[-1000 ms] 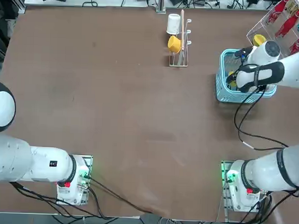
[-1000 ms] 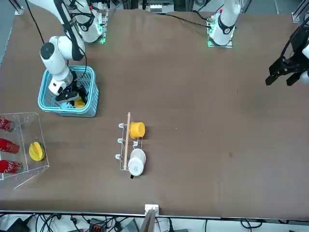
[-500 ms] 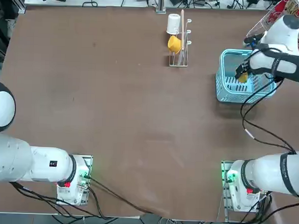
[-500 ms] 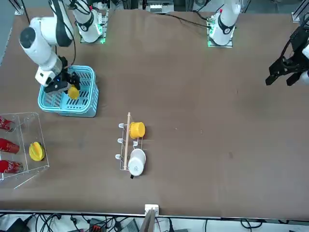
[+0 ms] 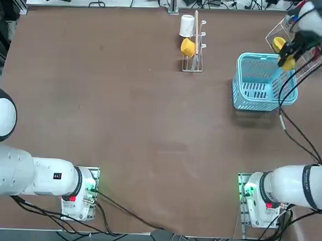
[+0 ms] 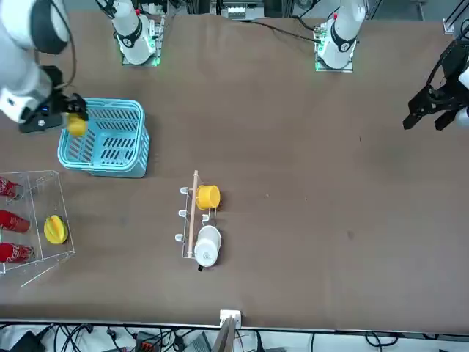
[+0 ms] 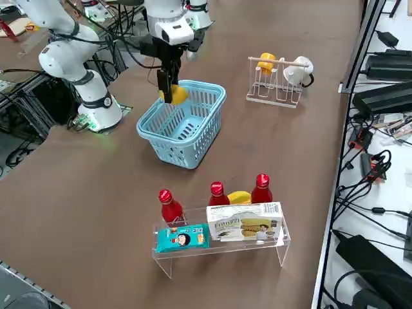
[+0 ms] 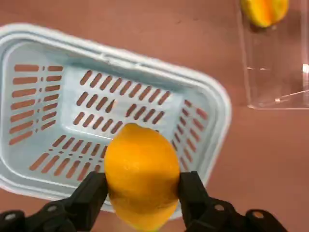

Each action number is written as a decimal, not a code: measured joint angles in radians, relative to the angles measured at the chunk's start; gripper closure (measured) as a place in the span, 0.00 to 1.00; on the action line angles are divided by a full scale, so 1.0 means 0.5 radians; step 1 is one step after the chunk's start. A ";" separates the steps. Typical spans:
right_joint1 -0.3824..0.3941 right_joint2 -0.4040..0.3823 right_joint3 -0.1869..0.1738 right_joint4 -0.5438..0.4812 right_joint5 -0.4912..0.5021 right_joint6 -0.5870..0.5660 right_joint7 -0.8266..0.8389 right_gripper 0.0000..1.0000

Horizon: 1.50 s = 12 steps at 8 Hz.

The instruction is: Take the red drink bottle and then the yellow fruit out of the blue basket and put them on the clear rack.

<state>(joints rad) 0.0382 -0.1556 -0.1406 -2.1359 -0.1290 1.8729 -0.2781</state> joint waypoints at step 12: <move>-0.248 1.155 -0.004 0.681 -0.783 0.624 -0.267 0.15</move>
<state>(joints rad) -0.0860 0.4222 -0.1424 -1.7955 -0.5203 2.1847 -0.4117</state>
